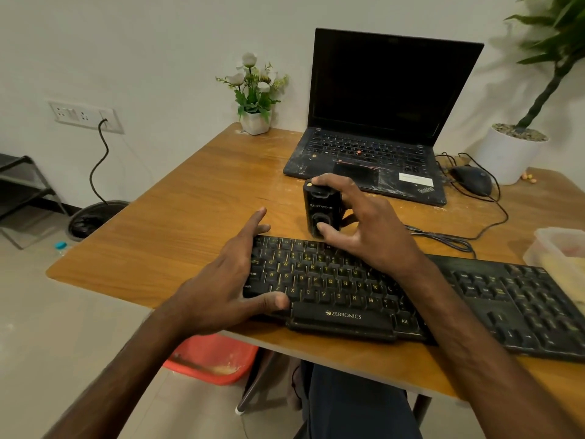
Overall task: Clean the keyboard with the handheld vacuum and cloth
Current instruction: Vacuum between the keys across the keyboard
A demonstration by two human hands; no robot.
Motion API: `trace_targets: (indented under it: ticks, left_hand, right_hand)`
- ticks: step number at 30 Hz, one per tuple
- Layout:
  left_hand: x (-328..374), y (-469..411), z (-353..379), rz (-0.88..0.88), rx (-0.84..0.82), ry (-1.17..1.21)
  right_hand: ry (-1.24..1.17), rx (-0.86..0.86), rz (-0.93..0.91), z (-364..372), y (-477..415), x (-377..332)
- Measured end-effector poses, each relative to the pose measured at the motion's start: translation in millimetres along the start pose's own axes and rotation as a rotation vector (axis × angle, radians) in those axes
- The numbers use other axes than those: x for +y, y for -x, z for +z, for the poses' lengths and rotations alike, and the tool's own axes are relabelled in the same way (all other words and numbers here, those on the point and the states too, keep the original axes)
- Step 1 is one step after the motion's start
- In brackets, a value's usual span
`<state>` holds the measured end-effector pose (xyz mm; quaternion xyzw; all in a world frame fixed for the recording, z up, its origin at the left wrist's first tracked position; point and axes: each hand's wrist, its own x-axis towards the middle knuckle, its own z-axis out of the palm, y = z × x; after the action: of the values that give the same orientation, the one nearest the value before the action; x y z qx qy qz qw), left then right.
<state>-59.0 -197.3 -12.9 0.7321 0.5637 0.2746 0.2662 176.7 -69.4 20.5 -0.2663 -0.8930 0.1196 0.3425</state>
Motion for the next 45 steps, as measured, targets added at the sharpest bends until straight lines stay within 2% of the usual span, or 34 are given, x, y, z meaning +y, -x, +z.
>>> trace_targets:
  ticks: [3, 7, 11, 17, 21, 22, 26, 30, 35, 39, 43, 45]
  left_hand:
    - [-0.1, 0.0, 0.5, 0.004, 0.003, 0.003]
    - [-1.7, -0.9, 1.5, 0.007, 0.011, 0.032]
    - [-4.1, -0.6, 1.9, 0.021, 0.031, 0.097]
    - [-22.5, -11.3, 8.7, 0.068, 0.132, 0.185]
    - [-59.9, -28.6, 13.0, 0.057, 0.207, 0.308]
    - [-67.3, -31.1, 14.7, 0.05, 0.219, 0.328]
    - [-70.3, -36.9, 20.7, 0.029, 0.268, 0.384]
    - [-73.7, -42.9, 20.4, 0.019, 0.274, 0.432]
    - [-74.4, -45.6, 17.6, 0.023, 0.24, 0.453]
    - [-73.6, -45.9, 15.4, 0.044, 0.25, 0.415]
    - [-62.0, -41.0, 14.6, 0.023, 0.239, 0.377]
    - [-45.7, -31.4, 12.3, 0.033, 0.254, 0.34]
  right_hand:
    - [-0.117, -0.003, -0.023, 1.9, 3.4, -5.7]
    - [-0.019, 0.022, -0.009, -1.0, 0.4, -3.1]
    - [-0.239, 0.007, -0.01, 4.8, 2.6, -11.8]
    - [0.12, -0.067, -0.049, 12.2, -14.1, -6.7]
    - [-0.148, -0.069, -0.054, 11.2, -8.2, -16.2]
    - [-0.154, -0.084, -0.072, 12.8, -7.9, -18.0]
    - [0.094, -0.084, -0.048, 15.0, -17.2, -12.4]
    - [-0.093, -0.095, -0.068, 14.7, -13.1, -21.1]
    - [0.102, -0.088, -0.04, 12.0, -18.1, -16.1]
    - [-0.093, -0.119, -0.055, 14.2, -12.3, -26.0]
    - [0.042, -0.118, -0.042, 14.3, -19.9, -22.3]
    - [-0.01, -0.099, -0.015, 13.7, -23.1, -25.0]
